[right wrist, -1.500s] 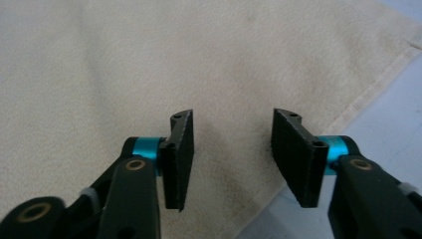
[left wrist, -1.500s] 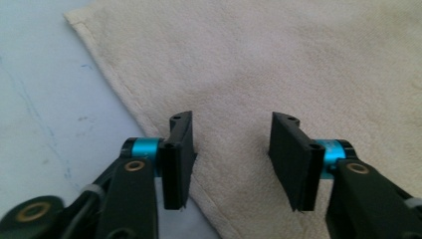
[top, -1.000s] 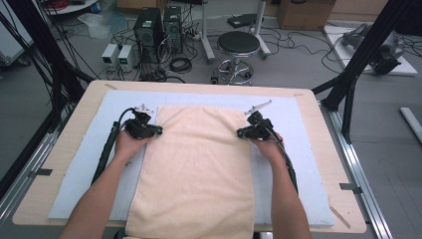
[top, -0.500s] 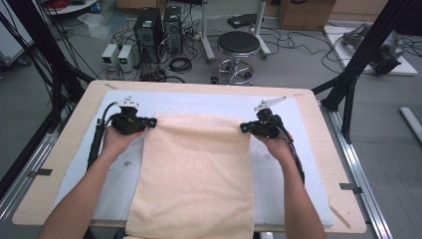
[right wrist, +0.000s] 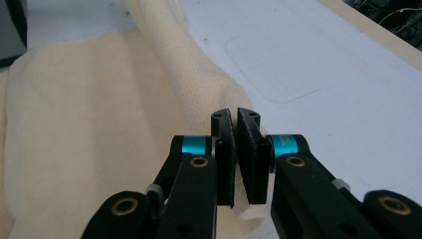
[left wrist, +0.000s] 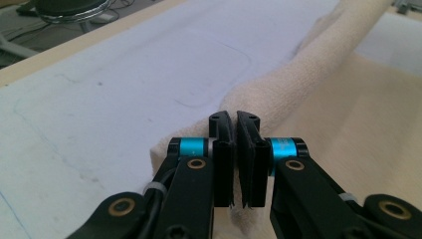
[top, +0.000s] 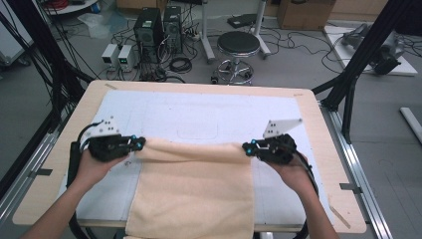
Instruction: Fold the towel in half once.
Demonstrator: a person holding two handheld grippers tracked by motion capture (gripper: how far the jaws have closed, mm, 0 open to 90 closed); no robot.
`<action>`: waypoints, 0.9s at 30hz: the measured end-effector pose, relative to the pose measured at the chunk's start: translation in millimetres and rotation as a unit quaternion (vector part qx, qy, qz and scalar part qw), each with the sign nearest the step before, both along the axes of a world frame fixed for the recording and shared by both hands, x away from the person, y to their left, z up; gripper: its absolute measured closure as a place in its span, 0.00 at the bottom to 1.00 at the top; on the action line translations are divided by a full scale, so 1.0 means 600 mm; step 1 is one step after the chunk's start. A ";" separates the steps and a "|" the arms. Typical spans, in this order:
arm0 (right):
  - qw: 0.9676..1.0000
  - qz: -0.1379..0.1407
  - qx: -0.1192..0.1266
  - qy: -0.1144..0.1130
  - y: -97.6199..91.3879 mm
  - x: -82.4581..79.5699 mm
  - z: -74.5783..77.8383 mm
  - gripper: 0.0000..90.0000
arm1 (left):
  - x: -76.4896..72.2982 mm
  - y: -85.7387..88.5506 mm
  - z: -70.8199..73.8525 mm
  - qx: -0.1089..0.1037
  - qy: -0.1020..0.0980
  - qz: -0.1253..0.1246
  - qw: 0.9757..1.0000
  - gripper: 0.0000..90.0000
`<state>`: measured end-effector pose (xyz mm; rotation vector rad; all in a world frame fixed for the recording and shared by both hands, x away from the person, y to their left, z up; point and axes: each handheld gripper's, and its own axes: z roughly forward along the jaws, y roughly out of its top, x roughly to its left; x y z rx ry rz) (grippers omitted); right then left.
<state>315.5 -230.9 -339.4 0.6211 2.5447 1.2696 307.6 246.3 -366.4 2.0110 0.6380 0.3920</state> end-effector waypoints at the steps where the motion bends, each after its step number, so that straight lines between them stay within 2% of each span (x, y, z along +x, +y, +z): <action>1: 1.000 0.004 0.001 -0.003 -0.001 -0.018 -0.006 0.96 | -0.017 0.000 -0.005 0.006 -0.008 -0.002 1.000 0.94; 3: 1.000 0.011 0.005 -0.003 0.000 -0.052 -0.022 0.95 | -0.045 0.002 -0.018 0.007 -0.003 -0.012 1.000 0.94; 5: 1.000 0.019 0.008 0.007 0.000 -0.080 -0.041 0.95 | -0.067 0.004 -0.032 0.010 0.013 -0.026 1.000 0.93; 7: 0.999 0.028 -0.007 0.014 0.003 -0.102 -0.062 0.89 | -0.083 0.007 -0.046 0.014 0.033 -0.042 0.998 0.86; 9: 0.999 0.023 -0.028 0.026 0.005 -0.112 -0.078 0.74 | -0.088 0.013 -0.052 0.017 0.055 -0.056 0.997 0.75; 10: 0.999 0.018 -0.034 0.030 0.005 -0.114 -0.083 0.73 | -0.088 0.016 -0.053 0.020 0.060 -0.056 0.996 0.71; 12: 0.999 0.014 -0.026 0.029 0.002 -0.113 -0.084 0.70 | -0.085 0.021 -0.050 0.024 0.054 -0.051 0.997 0.66; 16: 0.999 0.001 -0.028 0.018 0.003 -0.091 -0.080 0.67 | -0.062 0.018 -0.048 0.024 0.053 -0.031 0.998 0.62; 19: 0.999 -0.013 -0.045 0.013 0.006 -0.055 -0.089 0.65 | -0.035 0.004 -0.058 0.028 0.055 -0.016 0.998 0.62; 21: 0.999 -0.024 -0.045 0.018 0.005 -0.033 -0.099 0.63 | -0.017 -0.001 -0.067 0.032 0.059 -0.008 0.998 0.61; 23: 0.997 -0.043 -0.052 0.030 0.004 -0.006 -0.115 0.60 | 0.006 -0.003 -0.081 0.040 0.071 0.011 0.997 0.59; 27: 0.995 -0.050 -0.057 0.057 0.006 0.019 -0.134 0.59 | 0.031 -0.003 -0.101 0.040 0.106 0.015 0.993 0.57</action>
